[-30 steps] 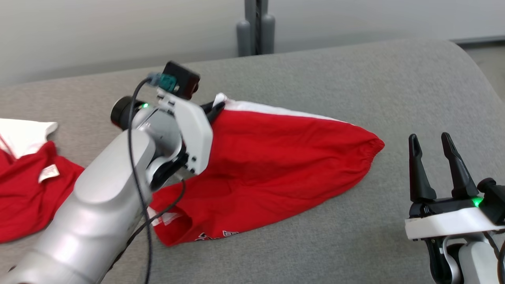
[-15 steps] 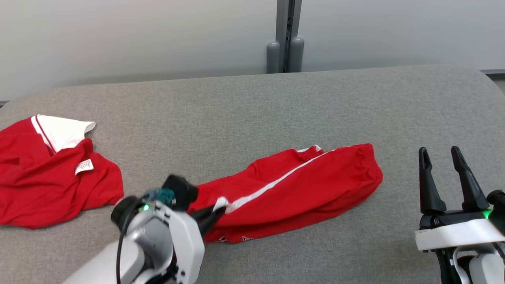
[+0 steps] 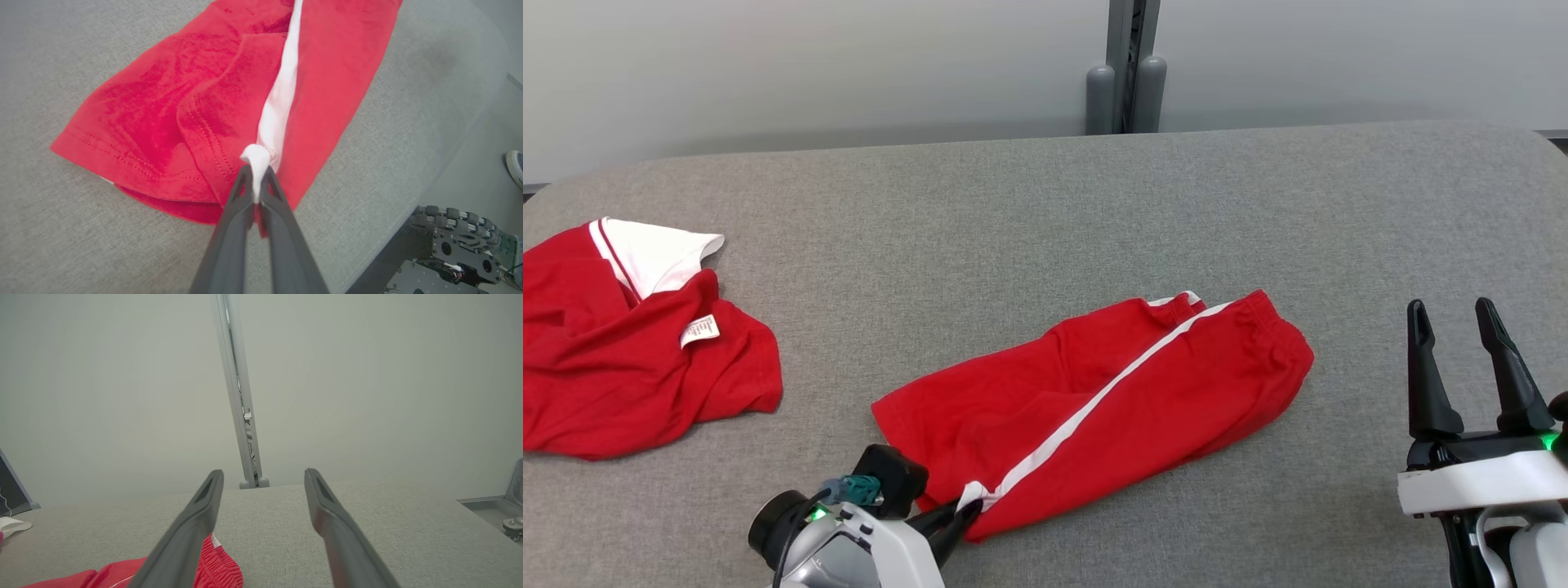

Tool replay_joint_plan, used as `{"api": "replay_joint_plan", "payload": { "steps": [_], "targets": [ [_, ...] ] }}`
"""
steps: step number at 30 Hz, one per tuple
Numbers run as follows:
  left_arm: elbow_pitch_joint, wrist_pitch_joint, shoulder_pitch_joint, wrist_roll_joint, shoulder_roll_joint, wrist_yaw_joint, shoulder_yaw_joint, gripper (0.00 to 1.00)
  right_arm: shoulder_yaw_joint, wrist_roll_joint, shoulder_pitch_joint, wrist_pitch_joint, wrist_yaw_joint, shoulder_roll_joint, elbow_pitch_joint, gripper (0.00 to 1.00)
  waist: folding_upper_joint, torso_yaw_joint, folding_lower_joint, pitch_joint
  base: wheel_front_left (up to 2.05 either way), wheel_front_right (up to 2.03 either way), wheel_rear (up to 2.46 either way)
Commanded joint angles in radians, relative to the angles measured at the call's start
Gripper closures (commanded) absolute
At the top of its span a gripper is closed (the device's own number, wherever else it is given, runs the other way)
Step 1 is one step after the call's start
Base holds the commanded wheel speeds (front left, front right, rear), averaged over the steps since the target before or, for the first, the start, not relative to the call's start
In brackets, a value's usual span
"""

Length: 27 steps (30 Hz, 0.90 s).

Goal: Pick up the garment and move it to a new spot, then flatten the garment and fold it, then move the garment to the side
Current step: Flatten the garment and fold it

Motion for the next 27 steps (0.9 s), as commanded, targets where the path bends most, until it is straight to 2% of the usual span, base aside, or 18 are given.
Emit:
{"api": "replay_joint_plan", "payload": {
  "steps": [1, 3, 12, 13, 14, 15, 22, 27],
  "targets": [
    [0.004, -0.010, 0.007, 0.000, 0.003, 0.009, 0.009, 1.00, -0.007, -0.005, -0.001, -0.003, 0.002, -0.008, -0.002, 0.00, -0.0001, 0.000, 0.0000, 0.001, 0.00, 0.00, 0.00],
    [0.023, -0.040, 0.026, -0.009, -0.008, 0.027, 0.023, 1.00, -0.011, -0.006, 0.005, -0.003, 0.002, -0.011, -0.002, 0.00, -0.0001, -0.001, 0.0000, 0.000, 0.00, 0.00, 0.00],
    [0.040, -0.077, 0.066, -0.029, 0.016, 0.061, 0.056, 1.00, -0.012, -0.006, 0.020, -0.003, 0.002, -0.015, 0.002, 0.00, -0.0001, -0.002, 0.0000, -0.011, 0.00, 0.00, 0.00],
    [0.037, -0.078, 0.071, -0.034, 0.016, 0.063, 0.059, 0.80, -0.011, -0.007, 0.020, -0.003, 0.002, -0.013, 0.003, 0.00, -0.0001, -0.001, 0.0000, -0.012, 0.00, 0.00, 0.00],
    [0.035, -0.081, 0.076, -0.041, 0.014, 0.065, 0.061, 0.33, -0.011, -0.008, 0.021, -0.003, 0.002, -0.013, 0.005, 0.00, -0.0001, 0.000, 0.0000, -0.013, 0.00, 0.00, 0.00],
    [0.031, -0.087, 0.077, -0.042, 0.007, 0.067, 0.063, 0.00, -0.009, -0.008, 0.021, -0.003, 0.002, -0.012, 0.006, 0.00, -0.0001, 0.000, 0.0000, -0.015, 0.00, 0.00, 0.00],
    [0.005, -0.124, 0.075, -0.055, -0.016, 0.089, 0.092, 0.00, -0.004, -0.003, 0.021, -0.003, 0.002, -0.015, 0.014, 0.00, -0.0001, 0.001, 0.0000, -0.029, 0.00, 0.00, 0.00],
    [-0.009, -0.200, 0.071, -0.060, -0.032, 0.137, 0.152, 0.00, -0.001, 0.002, 0.022, -0.003, 0.002, -0.013, 0.014, 0.00, -0.0001, -0.002, 0.0000, -0.032, 0.00, 0.00, 0.00]
  ]
}}
